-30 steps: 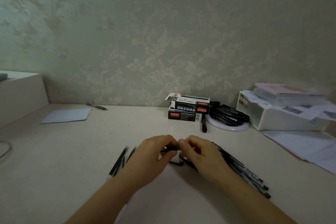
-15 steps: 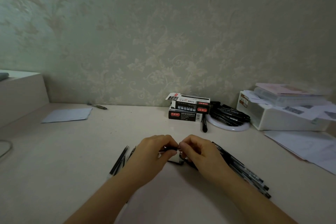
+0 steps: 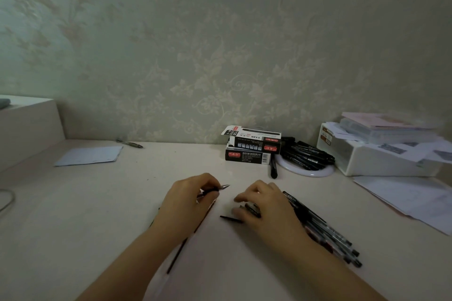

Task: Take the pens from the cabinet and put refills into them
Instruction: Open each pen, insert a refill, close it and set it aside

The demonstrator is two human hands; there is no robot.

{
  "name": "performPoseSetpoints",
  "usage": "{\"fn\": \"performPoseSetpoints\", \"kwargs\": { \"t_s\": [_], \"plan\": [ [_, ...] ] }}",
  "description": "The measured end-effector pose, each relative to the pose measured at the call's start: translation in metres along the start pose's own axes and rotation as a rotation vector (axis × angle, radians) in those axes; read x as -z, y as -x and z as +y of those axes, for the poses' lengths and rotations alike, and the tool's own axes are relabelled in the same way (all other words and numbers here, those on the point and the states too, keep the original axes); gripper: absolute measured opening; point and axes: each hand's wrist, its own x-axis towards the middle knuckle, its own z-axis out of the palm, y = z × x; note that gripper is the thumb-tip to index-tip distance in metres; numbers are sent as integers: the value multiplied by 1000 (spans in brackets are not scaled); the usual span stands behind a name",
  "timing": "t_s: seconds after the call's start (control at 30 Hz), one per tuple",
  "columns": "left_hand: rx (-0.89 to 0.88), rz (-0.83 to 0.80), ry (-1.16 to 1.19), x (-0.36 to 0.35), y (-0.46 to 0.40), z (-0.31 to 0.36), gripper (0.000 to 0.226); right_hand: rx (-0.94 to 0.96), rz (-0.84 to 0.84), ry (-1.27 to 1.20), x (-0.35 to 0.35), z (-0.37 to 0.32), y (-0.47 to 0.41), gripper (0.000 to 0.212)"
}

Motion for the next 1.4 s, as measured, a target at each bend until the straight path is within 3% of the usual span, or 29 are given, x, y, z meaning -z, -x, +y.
{"fn": "performPoseSetpoints", "kwargs": {
  "t_s": [0.07,0.17,0.33,0.43,0.67,0.9,1.17,1.4],
  "plan": [
    [16,-26,-4,-2,1,-2,12,48,-83,126,-6,-2,1,31],
    [3,-89,-32,-5,2,-2,11,74,-101,169,-11,-7,0,21],
    [-17,-107,-53,-3,1,-4,12,27,28,-59,-2,-3,-1,6],
    [-23,-131,-52,-2,1,-3,12,-12,78,-159,2,2,-1,8],
    [-73,-181,-34,-3,1,3,13,47,85,-274,0,-1,-1,12],
    [-6,-135,109,-4,3,7,9,-141,1,-600,5,-2,2,11],
    [-45,-193,59,-3,0,12,6,-193,-47,-656,8,-2,2,12],
    [-50,-143,70,-4,2,14,10,-149,-36,-677,9,-2,1,14]
  ]
}}
